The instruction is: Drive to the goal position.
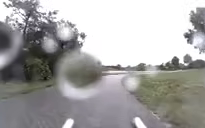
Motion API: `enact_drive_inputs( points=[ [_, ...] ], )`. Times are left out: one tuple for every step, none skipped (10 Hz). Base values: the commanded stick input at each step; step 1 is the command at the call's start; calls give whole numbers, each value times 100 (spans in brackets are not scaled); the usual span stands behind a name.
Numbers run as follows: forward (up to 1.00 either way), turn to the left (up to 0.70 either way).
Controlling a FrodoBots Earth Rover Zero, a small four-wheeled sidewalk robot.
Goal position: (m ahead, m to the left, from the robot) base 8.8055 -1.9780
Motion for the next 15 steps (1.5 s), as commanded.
enact_drive_inputs(
  points=[
    [70, 0],
    [70, 0],
    [70, 0],
    [70, 0],
    [70, 0],
    [70, -13],
    [70, -35],
    [70, -35],
    [70, -35],
    [70, -35],
    [70, -35],
    [70, -35],
    [70, -35],
    [70, -35],
    [70, -35]
  ],
)
